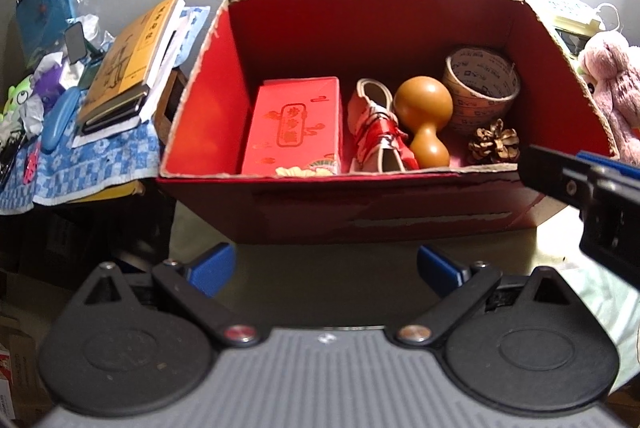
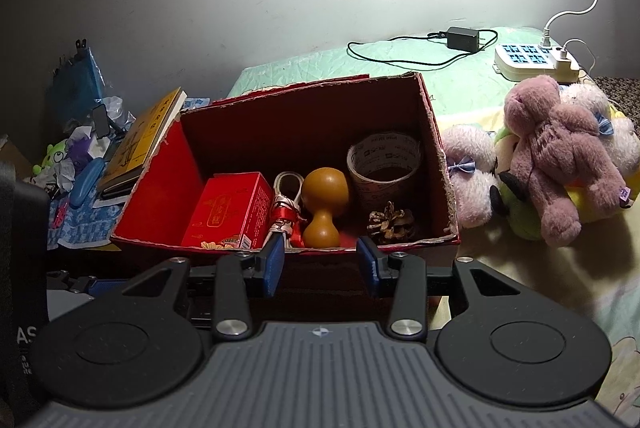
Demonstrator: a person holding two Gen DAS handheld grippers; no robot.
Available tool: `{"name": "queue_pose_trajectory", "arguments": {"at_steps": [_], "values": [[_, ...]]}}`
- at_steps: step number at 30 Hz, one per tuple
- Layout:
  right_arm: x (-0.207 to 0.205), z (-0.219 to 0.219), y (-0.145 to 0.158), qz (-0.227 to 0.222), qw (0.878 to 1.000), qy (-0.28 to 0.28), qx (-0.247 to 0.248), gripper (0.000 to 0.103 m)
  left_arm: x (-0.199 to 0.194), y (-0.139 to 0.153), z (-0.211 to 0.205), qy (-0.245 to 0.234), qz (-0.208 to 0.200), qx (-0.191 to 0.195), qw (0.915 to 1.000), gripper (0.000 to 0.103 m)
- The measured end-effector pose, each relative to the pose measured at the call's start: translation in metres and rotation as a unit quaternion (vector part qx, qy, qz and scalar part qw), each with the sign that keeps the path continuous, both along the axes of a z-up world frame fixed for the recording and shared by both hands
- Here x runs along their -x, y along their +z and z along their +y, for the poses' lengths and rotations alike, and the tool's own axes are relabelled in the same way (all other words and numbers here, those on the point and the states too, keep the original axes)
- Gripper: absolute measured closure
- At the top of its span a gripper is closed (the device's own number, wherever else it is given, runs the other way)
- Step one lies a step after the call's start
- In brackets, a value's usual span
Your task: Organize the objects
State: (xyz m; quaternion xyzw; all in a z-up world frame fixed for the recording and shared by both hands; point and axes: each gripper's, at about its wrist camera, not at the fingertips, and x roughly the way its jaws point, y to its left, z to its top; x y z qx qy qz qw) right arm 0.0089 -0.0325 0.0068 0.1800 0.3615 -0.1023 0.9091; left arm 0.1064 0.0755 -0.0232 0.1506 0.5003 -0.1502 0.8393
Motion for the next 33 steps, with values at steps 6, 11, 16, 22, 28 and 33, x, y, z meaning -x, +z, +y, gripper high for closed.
{"name": "queue_pose_trajectory", "arguments": {"at_steps": [6,11,16,22,28,33], "values": [[0.001,0.005,-0.003,0.006,1.0,0.001,0.0,0.06,-0.001,-0.004,0.004,-0.001,0.007,-0.002,1.0,0.005],[0.0,0.01,-0.011,0.023,1.0,-0.002,-0.009,0.06,0.002,-0.011,0.004,-0.008,0.02,-0.009,0.9997,0.005],[0.0,0.015,-0.019,0.042,0.999,0.0,-0.016,0.06,0.002,-0.021,0.006,-0.009,0.044,-0.017,0.9988,0.005],[0.002,0.013,-0.024,0.05,0.998,-0.011,-0.023,0.059,0.003,-0.025,0.009,-0.006,0.054,-0.018,0.9984,0.005],[0.004,0.016,-0.026,0.058,0.998,-0.012,-0.025,0.054,0.005,-0.029,0.01,-0.012,0.066,-0.023,0.9975,0.005],[0.004,0.018,-0.029,0.061,0.998,-0.01,-0.027,0.054,0.006,-0.033,0.011,-0.015,0.08,-0.02,0.9965,0.005]]}}
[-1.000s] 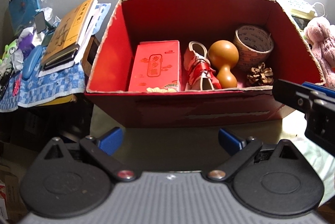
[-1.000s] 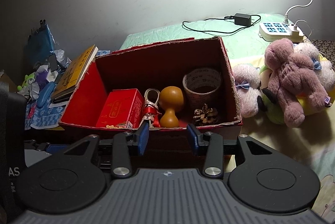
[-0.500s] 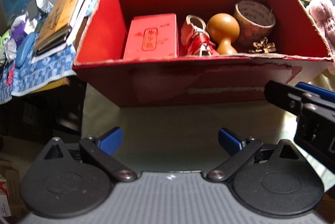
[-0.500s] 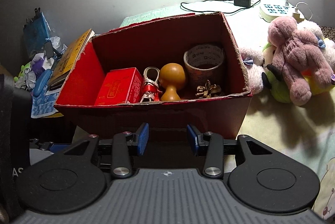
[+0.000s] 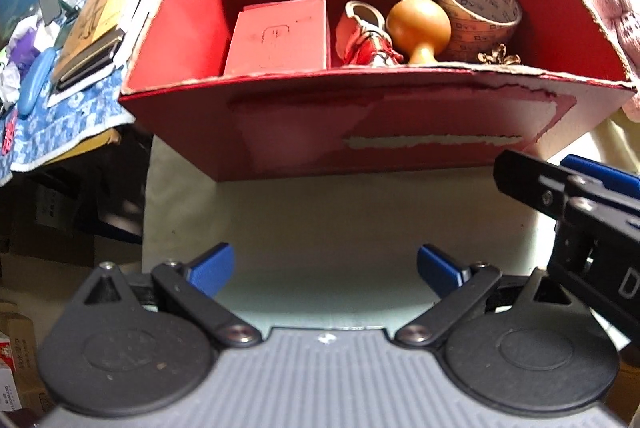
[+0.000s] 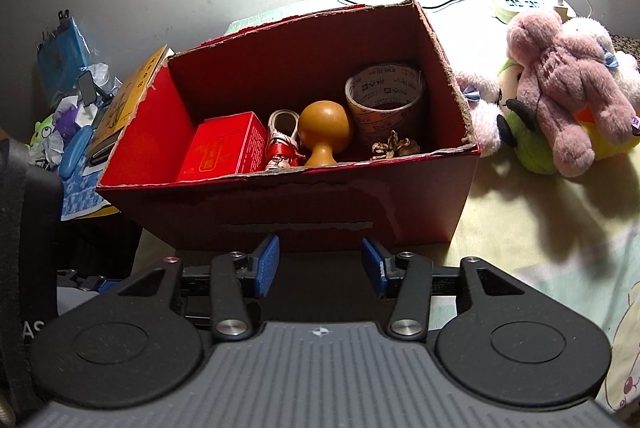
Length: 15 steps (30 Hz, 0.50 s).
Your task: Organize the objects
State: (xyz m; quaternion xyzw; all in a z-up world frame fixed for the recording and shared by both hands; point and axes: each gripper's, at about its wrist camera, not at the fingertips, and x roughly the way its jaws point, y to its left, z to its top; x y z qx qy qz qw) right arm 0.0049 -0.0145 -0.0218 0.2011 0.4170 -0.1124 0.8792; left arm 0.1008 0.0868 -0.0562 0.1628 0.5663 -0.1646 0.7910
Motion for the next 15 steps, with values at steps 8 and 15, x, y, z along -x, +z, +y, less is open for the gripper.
{"name": "queue_pose_trajectory", "arguments": {"at_steps": [8,15], "values": [[-0.002,0.002,0.001,0.001,1.0,0.003,0.0,0.054,-0.001,-0.002,0.006,0.003,0.015,0.004,0.9999,0.005],[-0.002,0.003,0.02,-0.018,1.0,0.003,0.007,0.054,-0.004,0.022,0.012,-0.002,-0.003,0.018,0.9998,0.005]]}}
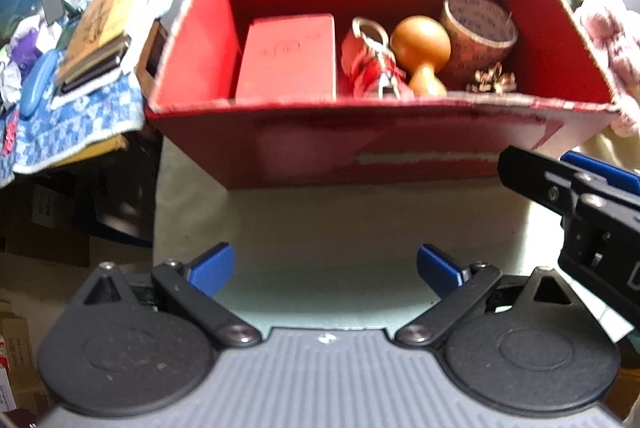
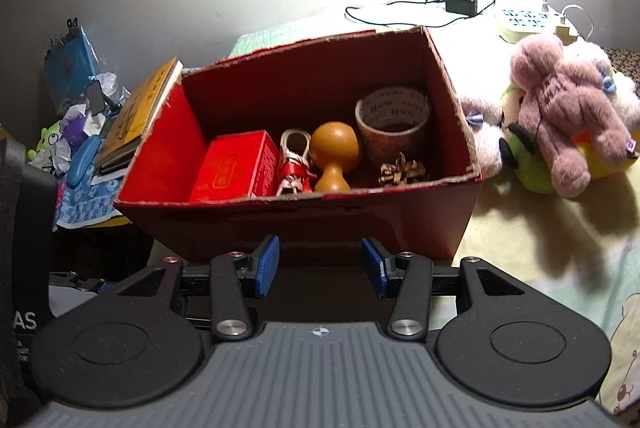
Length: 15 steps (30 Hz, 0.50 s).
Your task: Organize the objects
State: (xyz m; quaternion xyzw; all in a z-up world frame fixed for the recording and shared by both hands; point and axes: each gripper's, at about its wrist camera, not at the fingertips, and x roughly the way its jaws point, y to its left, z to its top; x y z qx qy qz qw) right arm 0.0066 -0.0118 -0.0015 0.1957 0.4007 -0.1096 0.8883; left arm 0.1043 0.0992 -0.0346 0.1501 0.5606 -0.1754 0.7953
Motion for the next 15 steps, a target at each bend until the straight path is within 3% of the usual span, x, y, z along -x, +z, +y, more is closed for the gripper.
{"name": "queue_pose_trajectory", "arguments": {"at_steps": [15], "values": [[-0.02,-0.017,0.046,-0.045,0.999,-0.022,0.018,0.054,-0.037,0.071,-0.01,-0.009,-0.12,-0.008,0.9927,0.005]]}}
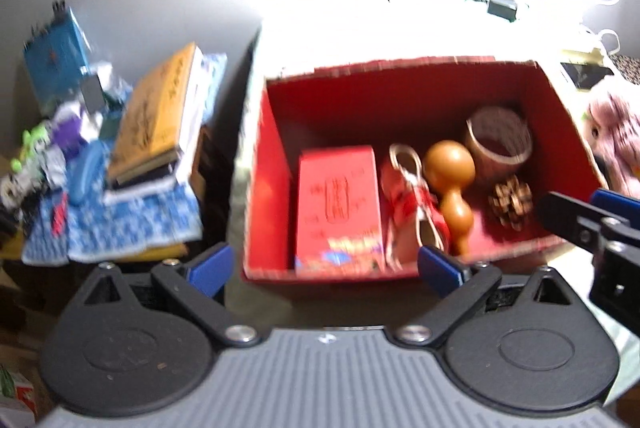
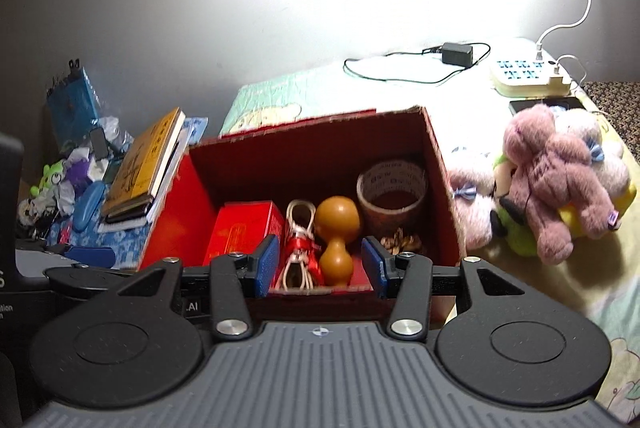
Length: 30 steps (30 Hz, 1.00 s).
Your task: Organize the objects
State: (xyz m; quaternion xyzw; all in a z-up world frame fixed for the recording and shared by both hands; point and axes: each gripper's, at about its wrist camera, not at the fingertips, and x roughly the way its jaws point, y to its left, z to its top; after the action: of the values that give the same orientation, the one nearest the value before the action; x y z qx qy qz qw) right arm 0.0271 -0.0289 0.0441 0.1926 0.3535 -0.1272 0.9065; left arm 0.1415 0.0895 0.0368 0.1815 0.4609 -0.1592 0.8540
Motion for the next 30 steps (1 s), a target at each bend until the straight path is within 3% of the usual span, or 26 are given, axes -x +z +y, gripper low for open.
{"name": "queue_pose_trajectory", "arguments": {"at_steps": [4,15,30], "values": [[-0.004,-0.008,0.007,-0.014,1.0,-0.016,0.014,0.054,-0.007,0.002,-0.005,0.003,-0.018,0.011,0.9998,0.004],[-0.011,-0.023,-0.013,-0.004,0.999,-0.051,0.01,0.054,-0.021,-0.02,-0.012,0.01,0.0,0.021,0.9997,0.004],[-0.037,-0.023,-0.035,0.029,0.999,-0.035,0.015,0.054,-0.043,-0.034,-0.015,0.018,0.0,0.027,0.9995,0.004]]}}
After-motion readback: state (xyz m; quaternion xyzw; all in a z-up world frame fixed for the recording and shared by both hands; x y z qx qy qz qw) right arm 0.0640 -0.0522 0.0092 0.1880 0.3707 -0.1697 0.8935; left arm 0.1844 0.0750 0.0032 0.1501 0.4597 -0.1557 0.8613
